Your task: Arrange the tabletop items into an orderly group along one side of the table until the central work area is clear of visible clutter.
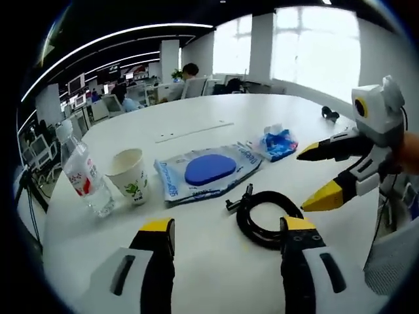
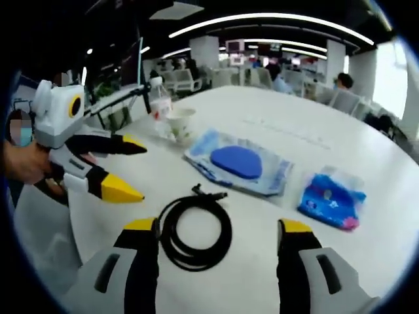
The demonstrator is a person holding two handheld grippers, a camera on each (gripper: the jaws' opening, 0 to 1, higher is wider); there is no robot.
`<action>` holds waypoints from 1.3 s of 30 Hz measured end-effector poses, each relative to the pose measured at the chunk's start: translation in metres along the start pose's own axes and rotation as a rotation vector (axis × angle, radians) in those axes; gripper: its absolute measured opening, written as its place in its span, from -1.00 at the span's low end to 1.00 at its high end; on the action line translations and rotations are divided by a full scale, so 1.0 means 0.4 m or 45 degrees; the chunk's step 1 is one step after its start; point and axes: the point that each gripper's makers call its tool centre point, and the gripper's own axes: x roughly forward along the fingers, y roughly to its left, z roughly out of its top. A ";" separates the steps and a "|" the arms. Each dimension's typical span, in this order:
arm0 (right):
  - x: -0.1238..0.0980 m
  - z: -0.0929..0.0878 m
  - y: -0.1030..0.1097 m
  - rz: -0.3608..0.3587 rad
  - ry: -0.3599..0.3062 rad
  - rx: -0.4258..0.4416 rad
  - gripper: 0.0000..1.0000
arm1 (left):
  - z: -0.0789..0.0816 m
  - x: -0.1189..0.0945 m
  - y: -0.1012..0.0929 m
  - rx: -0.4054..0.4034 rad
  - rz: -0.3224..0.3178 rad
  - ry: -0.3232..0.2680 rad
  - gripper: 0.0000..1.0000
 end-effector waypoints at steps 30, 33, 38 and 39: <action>-0.126 0.008 0.060 -0.212 -0.304 0.124 1.00 | -0.036 -0.150 0.064 0.010 0.025 -0.083 0.98; -0.128 0.007 0.060 -0.210 -0.310 0.110 1.00 | -0.037 -0.164 0.074 -0.002 0.040 -0.102 0.98; -0.142 -0.004 0.068 -0.202 -0.305 0.062 1.00 | -0.039 -0.196 0.085 0.040 0.078 -0.134 0.98; -0.147 -0.005 0.068 -0.201 -0.306 0.056 1.00 | -0.042 -0.203 0.087 0.055 0.085 -0.133 0.98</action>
